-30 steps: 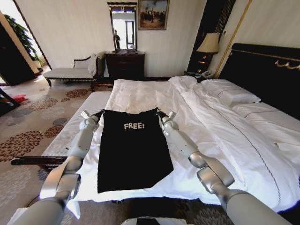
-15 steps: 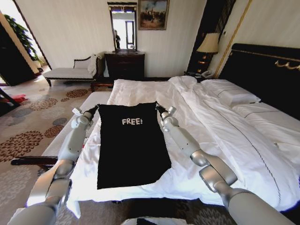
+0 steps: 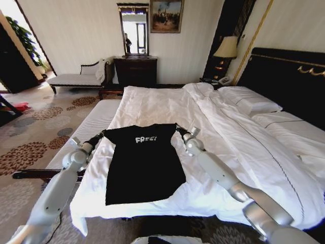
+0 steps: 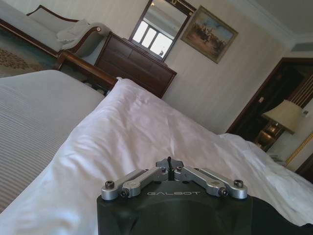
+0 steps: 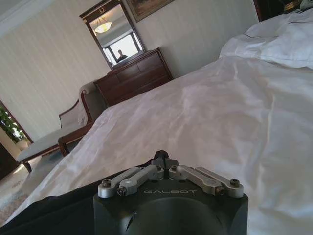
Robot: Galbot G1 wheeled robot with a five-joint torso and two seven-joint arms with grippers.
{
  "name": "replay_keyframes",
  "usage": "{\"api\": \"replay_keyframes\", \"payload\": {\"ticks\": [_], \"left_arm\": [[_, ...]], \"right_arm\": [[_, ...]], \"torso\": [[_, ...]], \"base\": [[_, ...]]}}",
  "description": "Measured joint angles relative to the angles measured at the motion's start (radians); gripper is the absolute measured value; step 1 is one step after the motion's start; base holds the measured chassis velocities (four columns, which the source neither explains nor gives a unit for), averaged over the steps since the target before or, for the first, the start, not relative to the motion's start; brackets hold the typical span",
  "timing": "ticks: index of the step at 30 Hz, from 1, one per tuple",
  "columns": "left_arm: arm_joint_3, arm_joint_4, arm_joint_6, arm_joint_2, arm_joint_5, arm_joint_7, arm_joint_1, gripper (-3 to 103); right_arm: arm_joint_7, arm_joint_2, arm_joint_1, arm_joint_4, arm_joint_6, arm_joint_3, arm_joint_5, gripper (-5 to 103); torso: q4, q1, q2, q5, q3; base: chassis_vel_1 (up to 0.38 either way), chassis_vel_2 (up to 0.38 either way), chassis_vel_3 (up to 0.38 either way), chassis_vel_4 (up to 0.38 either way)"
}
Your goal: Fold the clothes on the bed.
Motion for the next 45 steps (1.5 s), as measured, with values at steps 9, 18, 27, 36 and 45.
{"api": "replay_keyframes", "payload": {"ticks": [9,18,27,36,45], "left_arm": [[-0.006,-0.121,0.007,0.092,0.022,-0.019,0.171,0],[-0.045,-0.242,0.014,0.168,0.022,-0.028,0.320,0],[-0.039,-0.264,0.013,0.192,0.148,-0.024,0.464,0],[-0.070,-0.285,0.010,0.208,0.159,-0.011,0.524,0],[-0.135,-0.310,0.010,0.239,0.127,0.008,0.558,0]], "right_arm": [[0.093,-0.082,-0.195,0.221,-0.011,0.073,-0.004,0],[0.152,-0.147,-0.420,0.444,-0.017,0.183,0.010,0],[0.156,-0.131,-0.545,0.486,-0.018,0.191,-0.065,0],[0.172,-0.130,-0.690,0.537,-0.016,0.244,-0.087,0],[0.188,-0.138,-0.758,0.590,-0.018,0.278,-0.085,0]], "torso": [[0.0008,0.000,0.000,-0.0002,0.000],[0.0004,0.000,0.000,0.0002,0.000],[0.0004,0.000,0.000,0.0000,0.000],[0.0001,0.000,0.000,-0.0001,0.000],[0.0003,0.000,0.000,-0.0002,0.000]], "base": [[0.000,0.000,0.000,0.000],[0.000,0.000,0.000,0.000],[0.000,0.000,0.000,0.000],[0.000,0.000,0.000,0.000],[0.000,0.000,0.000,0.000]]}}
